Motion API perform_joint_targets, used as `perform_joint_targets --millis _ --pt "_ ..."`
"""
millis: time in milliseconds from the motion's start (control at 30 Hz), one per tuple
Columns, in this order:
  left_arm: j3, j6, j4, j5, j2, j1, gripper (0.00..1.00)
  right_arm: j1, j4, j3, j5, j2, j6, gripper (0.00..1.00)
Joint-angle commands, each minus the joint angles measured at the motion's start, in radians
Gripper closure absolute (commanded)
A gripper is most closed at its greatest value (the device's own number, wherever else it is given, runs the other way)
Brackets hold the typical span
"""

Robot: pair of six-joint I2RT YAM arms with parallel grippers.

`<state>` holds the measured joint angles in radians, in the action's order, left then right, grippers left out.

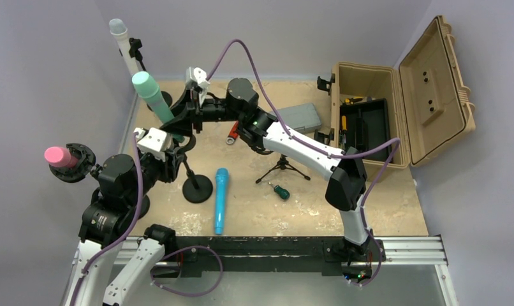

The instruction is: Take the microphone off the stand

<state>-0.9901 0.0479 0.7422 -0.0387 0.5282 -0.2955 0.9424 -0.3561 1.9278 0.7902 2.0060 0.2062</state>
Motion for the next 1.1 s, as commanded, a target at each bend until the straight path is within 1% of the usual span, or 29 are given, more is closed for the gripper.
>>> perform_joint_targets --millis 0,100,167,233,300,367,433,500,600,667,733,800,867,933,1067 --pt "0.002 0.046 0.019 0.035 -0.004 0.004 1.0 0.001 -0.154 0.102 -0.209 -0.118 0.15 1.0" --pt "0.012 0.047 0.013 0.071 -0.018 0.003 1.0 0.001 -0.077 0.115 -0.374 -0.188 0.168 1.0" --pt "0.018 0.034 0.002 0.099 -0.024 0.003 1.0 0.001 0.013 0.098 -0.475 -0.24 0.161 1.0" --pt "0.021 0.018 -0.003 0.121 -0.025 0.003 1.0 0.001 0.091 0.025 -0.537 -0.315 0.153 1.0" --pt "0.021 -0.009 -0.006 0.155 -0.022 0.002 1.0 0.007 0.11 -0.142 -0.562 -0.411 0.166 1.0" --pt "0.022 -0.033 -0.01 0.195 -0.022 0.004 1.0 0.032 0.11 -0.345 -0.604 -0.525 0.204 1.0" --pt "0.021 -0.055 -0.022 0.23 -0.018 0.003 1.0 0.089 0.113 -0.546 -0.675 -0.63 0.257 1.0" --pt "0.023 -0.102 -0.04 0.263 -0.012 0.002 1.0 0.175 0.122 -0.707 -0.758 -0.716 0.322 1.0" --pt "0.026 -0.156 -0.083 0.32 -0.001 0.003 1.0 0.268 0.128 -0.9 -0.806 -0.8 0.454 1.0" --pt "0.037 -0.188 -0.127 0.347 0.011 0.002 1.0 0.306 0.131 -0.99 -0.802 -0.818 0.512 1.0" --pt "0.046 -0.211 -0.191 0.358 0.029 0.002 1.0 0.341 0.142 -1.037 -0.826 -0.813 0.537 1.0" --pt "0.05 -0.231 -0.238 0.347 0.058 0.003 1.0 0.357 0.168 -1.044 -0.833 -0.785 0.55 1.0" --pt "0.045 -0.242 -0.271 0.319 0.095 0.003 1.0 0.361 0.238 -1.021 -0.863 -0.738 0.581 1.0" --pt "0.031 -0.244 -0.274 0.294 0.135 0.003 1.0 0.361 0.273 -1.027 -0.894 -0.707 0.648 1.0" --pt "0.023 -0.248 -0.235 0.289 0.176 0.003 1.0 0.36 0.29 -1.068 -0.928 -0.667 0.812 1.0"
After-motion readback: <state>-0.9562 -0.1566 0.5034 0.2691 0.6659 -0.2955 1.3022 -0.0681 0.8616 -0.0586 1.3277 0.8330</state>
